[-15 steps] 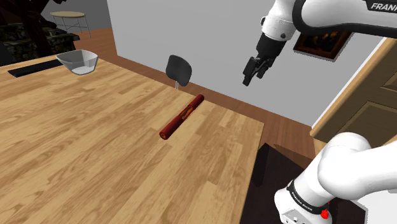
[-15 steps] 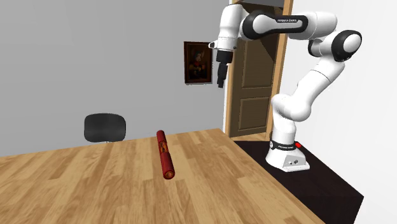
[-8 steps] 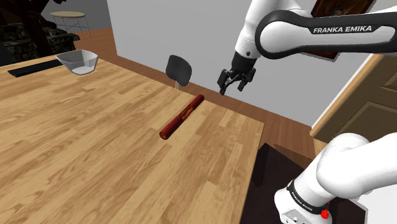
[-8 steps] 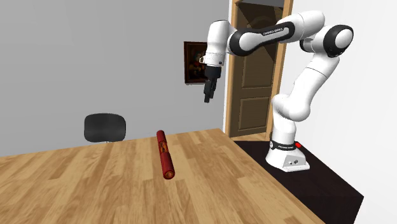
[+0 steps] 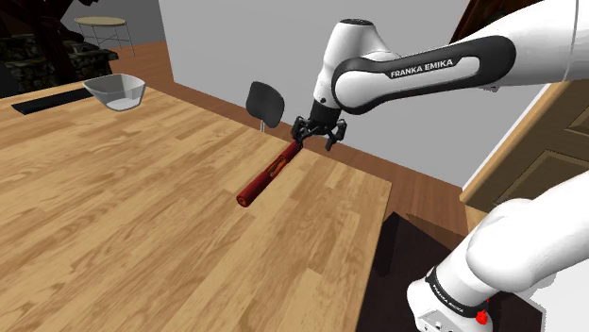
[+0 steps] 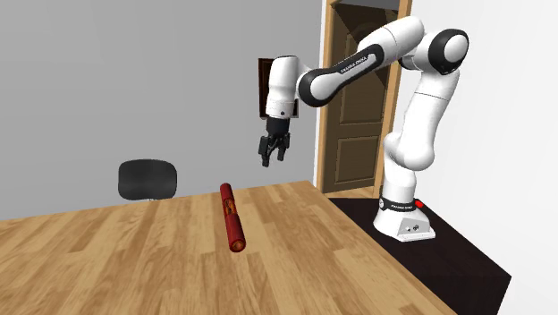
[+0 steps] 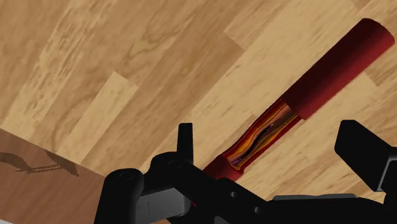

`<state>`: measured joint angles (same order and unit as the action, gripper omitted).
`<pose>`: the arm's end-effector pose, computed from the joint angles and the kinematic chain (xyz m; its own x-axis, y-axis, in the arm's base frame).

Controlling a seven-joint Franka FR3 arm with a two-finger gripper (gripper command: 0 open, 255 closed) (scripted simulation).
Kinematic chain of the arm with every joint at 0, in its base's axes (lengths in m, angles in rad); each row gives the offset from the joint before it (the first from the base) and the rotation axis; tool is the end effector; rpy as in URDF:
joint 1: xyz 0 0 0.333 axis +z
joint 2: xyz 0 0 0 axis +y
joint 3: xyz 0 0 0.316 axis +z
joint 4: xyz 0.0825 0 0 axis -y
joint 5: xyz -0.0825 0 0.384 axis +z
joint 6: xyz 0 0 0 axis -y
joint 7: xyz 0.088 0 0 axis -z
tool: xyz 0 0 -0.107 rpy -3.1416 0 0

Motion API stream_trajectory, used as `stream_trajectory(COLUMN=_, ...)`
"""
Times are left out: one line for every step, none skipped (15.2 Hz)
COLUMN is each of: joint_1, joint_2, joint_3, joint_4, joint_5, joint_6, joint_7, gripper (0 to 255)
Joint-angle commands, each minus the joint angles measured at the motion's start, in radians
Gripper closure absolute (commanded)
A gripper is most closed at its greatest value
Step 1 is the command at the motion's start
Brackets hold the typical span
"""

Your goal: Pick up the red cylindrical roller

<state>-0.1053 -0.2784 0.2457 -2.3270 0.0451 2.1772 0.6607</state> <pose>0.4680 0.0719 0.4572 0.8462 -0.5209 0.1123 -0.5184 -0.8535 -0.0531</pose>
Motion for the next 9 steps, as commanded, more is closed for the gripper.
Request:
stream_trajectory(joint_1=-0.016, joint_2=0.079, joint_3=0.015, joint_4=0.028, joint_5=-0.011, joint_6=0.053, joint_7=0.081, gripper=0)
stream_trajectory(joint_1=-0.022, joint_2=0.117, joint_3=0.022, joint_4=0.043, joint_5=-0.019, joint_6=0.077, joint_7=0.122, gripper=0)
stream_trajectory(joint_1=-0.028, joint_2=0.155, joint_3=0.027, joint_4=0.059, joint_5=-0.028, joint_6=0.1, joint_7=0.163, gripper=0)
stream_trajectory(joint_1=-0.033, joint_2=0.194, joint_3=0.032, joint_4=0.076, joint_5=-0.038, joint_6=0.122, joint_7=0.204, gripper=0)
stream_trajectory(joint_1=-0.036, joint_2=0.233, joint_3=0.034, joint_4=0.095, joint_5=-0.049, joint_6=0.142, joint_7=0.245, gripper=0)
stream_trajectory(joint_1=-0.039, joint_2=0.273, joint_3=0.035, joint_4=0.114, joint_5=-0.061, joint_6=0.162, joint_7=0.286, gripper=0)
stream_trajectory(joint_1=-0.04, joint_2=0.312, joint_3=0.034, joint_4=0.135, joint_5=-0.073, joint_6=0.18, joint_7=0.327, gripper=0)
stream_trajectory(joint_1=-0.04, joint_2=0.351, joint_3=0.032, joint_4=0.157, joint_5=-0.085, joint_6=0.197, joint_7=0.367, gripper=0)
stream_trajectory(joint_1=-0.039, joint_2=0.39, joint_3=0.028, joint_4=0.181, joint_5=-0.097, joint_6=0.213, joint_7=0.407, gripper=0)
